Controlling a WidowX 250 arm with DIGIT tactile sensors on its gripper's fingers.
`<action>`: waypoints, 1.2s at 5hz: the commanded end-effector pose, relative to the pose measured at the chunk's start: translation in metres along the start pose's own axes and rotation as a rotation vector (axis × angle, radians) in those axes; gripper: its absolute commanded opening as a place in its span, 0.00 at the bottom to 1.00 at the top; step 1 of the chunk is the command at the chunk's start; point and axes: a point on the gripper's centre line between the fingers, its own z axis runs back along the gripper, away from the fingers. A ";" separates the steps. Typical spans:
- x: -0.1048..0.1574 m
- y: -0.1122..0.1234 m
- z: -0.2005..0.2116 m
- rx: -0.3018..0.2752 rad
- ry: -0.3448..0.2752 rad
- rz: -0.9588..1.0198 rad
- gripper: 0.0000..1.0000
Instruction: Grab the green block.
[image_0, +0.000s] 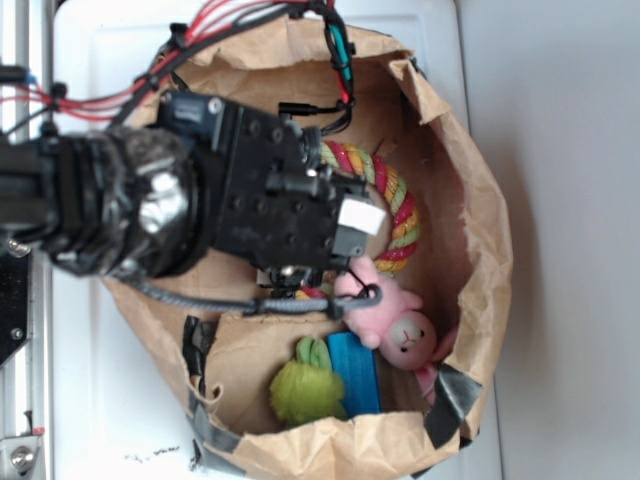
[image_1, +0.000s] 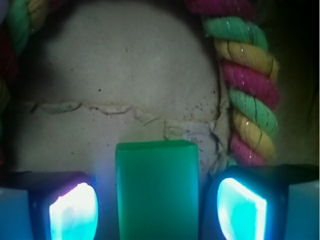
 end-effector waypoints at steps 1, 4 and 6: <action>0.011 -0.008 -0.008 -0.037 -0.032 -0.024 1.00; 0.008 -0.010 -0.005 -0.015 -0.043 0.005 0.00; 0.010 -0.006 -0.002 -0.003 -0.054 0.026 0.00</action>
